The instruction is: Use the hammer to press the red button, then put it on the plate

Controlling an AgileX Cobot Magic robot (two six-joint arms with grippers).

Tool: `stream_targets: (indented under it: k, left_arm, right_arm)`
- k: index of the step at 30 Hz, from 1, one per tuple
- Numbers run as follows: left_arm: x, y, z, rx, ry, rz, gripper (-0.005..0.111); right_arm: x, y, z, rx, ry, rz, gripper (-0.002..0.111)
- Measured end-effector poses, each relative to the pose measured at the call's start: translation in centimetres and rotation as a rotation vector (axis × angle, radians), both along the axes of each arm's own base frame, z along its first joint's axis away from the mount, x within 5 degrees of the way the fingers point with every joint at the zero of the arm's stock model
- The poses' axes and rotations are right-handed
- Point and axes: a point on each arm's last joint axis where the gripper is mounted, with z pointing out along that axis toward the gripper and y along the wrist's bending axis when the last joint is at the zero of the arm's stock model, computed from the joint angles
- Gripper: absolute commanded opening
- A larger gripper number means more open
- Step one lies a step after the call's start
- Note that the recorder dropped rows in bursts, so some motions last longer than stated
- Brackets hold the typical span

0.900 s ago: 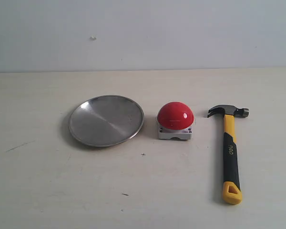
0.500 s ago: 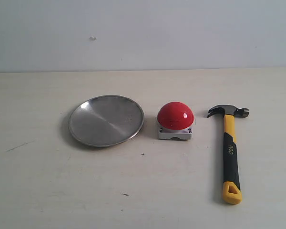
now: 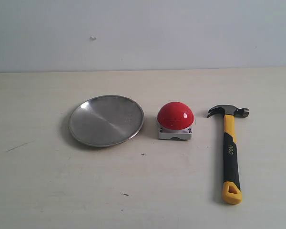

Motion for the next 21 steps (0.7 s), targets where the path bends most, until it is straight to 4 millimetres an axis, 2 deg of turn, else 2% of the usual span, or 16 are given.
stream_targets:
  k: [3, 5, 9, 18, 21]
  left_arm:
    - [0.0, 0.0, 0.0, 0.0, 0.0, 0.0, 0.0]
    - [0.0, 0.0, 0.0, 0.0, 0.0, 0.0, 0.0]
    - [0.0, 0.0, 0.0, 0.0, 0.0, 0.0, 0.0]
    - [0.0, 0.0, 0.0, 0.0, 0.0, 0.0, 0.0]
    - [0.0, 0.0, 0.0, 0.0, 0.0, 0.0, 0.0]
  right_arm:
    - [0.1, -0.1, 0.6, -0.052, -0.058, -0.004, 0.0]
    - [0.1, -0.1, 1.1, -0.01, -0.121, -0.009, 0.0]
    - [0.1, -0.1, 2.3, 0.174, -0.281, -0.024, 0.0]
    - [-0.4, -0.9, 4.3, 0.733, -0.606, -0.056, 0.0]
    - [-0.9, -0.8, 5.9, 0.757, -0.699, -0.008, 0.0]
